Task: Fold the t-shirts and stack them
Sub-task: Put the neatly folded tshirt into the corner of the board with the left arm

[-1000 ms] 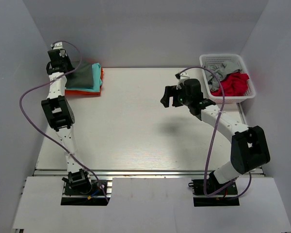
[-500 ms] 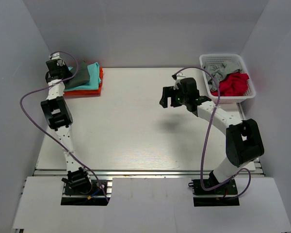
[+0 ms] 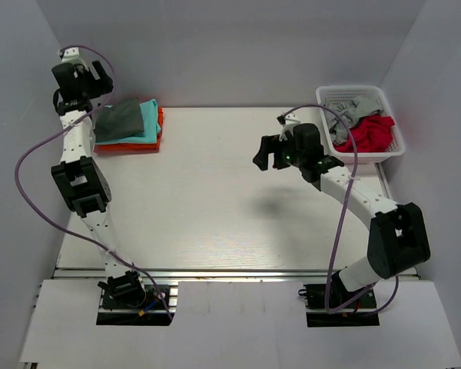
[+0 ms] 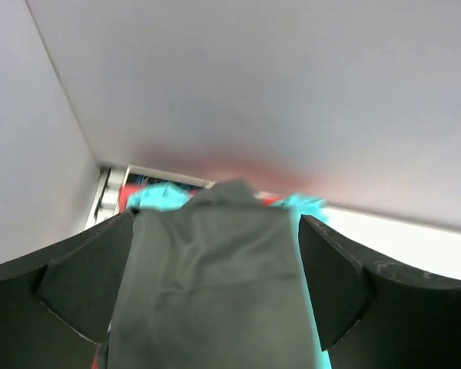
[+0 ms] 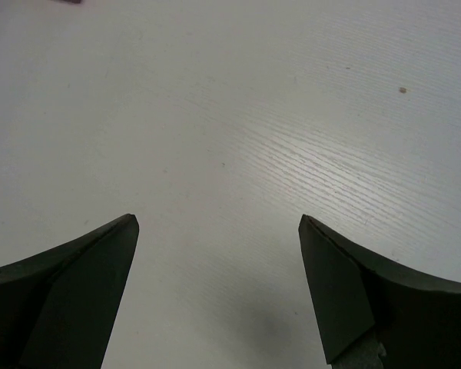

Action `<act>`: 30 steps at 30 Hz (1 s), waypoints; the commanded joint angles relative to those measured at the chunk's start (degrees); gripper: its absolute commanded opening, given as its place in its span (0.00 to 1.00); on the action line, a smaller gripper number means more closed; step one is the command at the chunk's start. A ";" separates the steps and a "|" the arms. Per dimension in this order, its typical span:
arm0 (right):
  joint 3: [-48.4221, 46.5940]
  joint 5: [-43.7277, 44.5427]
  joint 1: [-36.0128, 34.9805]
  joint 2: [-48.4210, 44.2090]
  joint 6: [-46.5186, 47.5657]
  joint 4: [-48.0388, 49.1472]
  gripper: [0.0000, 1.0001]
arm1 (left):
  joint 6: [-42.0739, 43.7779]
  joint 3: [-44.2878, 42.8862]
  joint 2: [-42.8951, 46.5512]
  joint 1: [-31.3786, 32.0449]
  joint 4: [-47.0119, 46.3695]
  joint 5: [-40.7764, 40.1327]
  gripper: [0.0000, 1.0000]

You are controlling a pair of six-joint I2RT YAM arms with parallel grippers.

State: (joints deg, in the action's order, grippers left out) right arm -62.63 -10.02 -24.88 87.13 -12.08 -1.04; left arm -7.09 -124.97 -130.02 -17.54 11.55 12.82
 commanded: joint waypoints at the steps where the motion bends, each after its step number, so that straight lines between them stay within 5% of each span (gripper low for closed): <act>1: 2.24 0.87 -0.25 -5.21 -0.93 3.41 0.91 | 0.24 1.39 8.97 0.66 2.32 2.55 0.99; 4: 5.06 1.75 -0.08 -9.69 -1.54 4.38 0.91 | -1.16 5.59 13.28 2.59 6.28 3.96 0.99; 14: 18.85 6.68 -0.16 -18.84 -5.76 5.08 0.91 | -8.38 61.10 50.81 24.09 -9.43 -4.64 0.99; 20: 27.64 8.88 0.01 -24.45 -8.22 6.13 0.91 | -9.43 73.61 58.10 38.00 -5.93 -12.28 0.99; 30: 33.27 13.01 0.01 -27.80 -12.09 7.01 0.91 | -8.11 78.29 61.81 45.66 -6.81 -14.31 0.99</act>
State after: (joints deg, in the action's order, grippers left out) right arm -29.85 0.03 -24.88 60.71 -22.28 3.27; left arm -15.66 -47.07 -70.26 27.11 5.78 0.45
